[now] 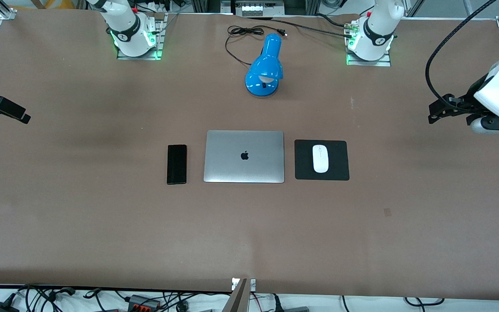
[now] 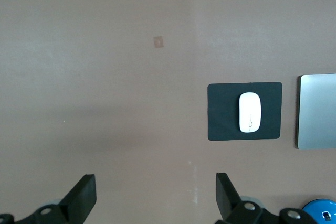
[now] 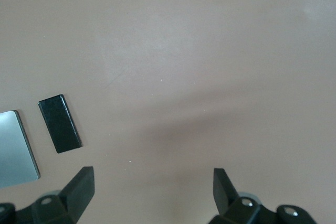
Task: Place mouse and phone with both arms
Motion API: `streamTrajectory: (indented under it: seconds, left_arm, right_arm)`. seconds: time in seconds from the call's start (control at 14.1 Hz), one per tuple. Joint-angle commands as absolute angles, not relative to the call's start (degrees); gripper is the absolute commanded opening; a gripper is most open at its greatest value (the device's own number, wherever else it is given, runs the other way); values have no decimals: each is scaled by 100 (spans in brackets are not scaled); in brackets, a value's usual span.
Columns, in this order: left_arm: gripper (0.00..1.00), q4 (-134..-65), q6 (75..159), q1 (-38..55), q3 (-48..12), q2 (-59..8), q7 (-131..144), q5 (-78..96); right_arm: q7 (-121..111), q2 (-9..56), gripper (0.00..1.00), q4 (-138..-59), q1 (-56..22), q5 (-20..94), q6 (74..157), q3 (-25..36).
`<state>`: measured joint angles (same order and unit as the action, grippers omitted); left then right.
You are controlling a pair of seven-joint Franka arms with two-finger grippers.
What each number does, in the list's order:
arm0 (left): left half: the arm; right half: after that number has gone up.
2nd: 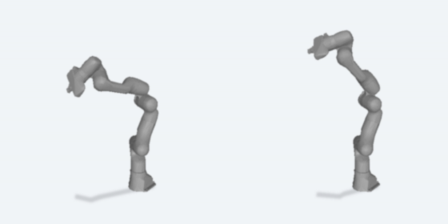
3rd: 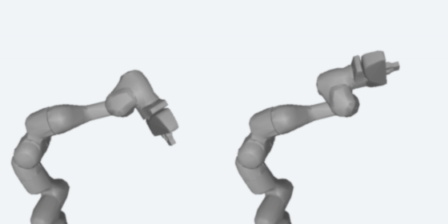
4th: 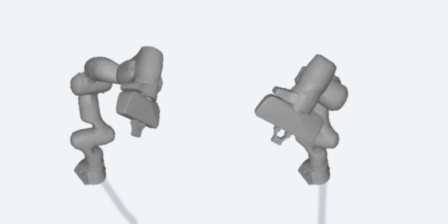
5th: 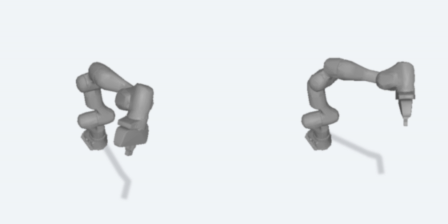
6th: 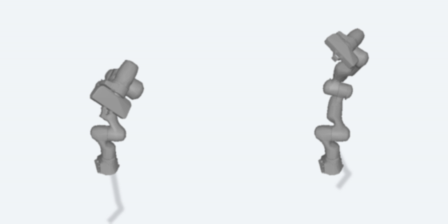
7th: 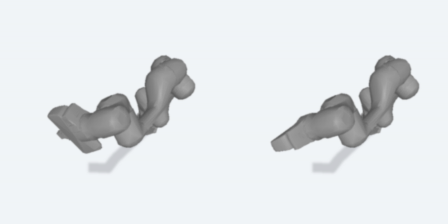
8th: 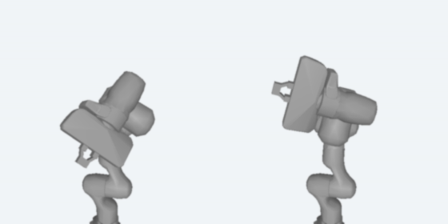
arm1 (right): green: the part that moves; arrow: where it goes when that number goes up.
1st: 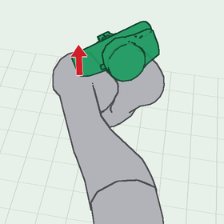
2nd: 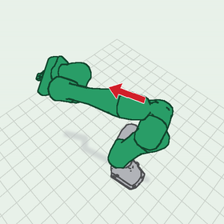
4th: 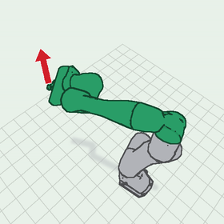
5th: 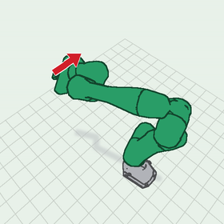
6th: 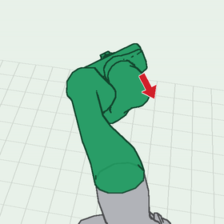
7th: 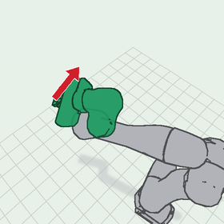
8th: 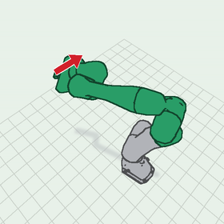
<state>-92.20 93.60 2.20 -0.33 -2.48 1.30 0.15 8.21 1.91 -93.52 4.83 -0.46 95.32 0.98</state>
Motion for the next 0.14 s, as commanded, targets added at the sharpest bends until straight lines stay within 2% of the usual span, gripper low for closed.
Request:
streamTrajectory:
  seconds: [0.0,0.07]
  left_arm:
    - [100,-9352,9334,264,9,-79,202,79]
    - [100,-9352,9299,255,9,-79,202,79]
  right_arm:
    - [861,237,100,-9229,510,-26,9422,62]
    - [800,237,100,-9229,510,-18,9413,62]
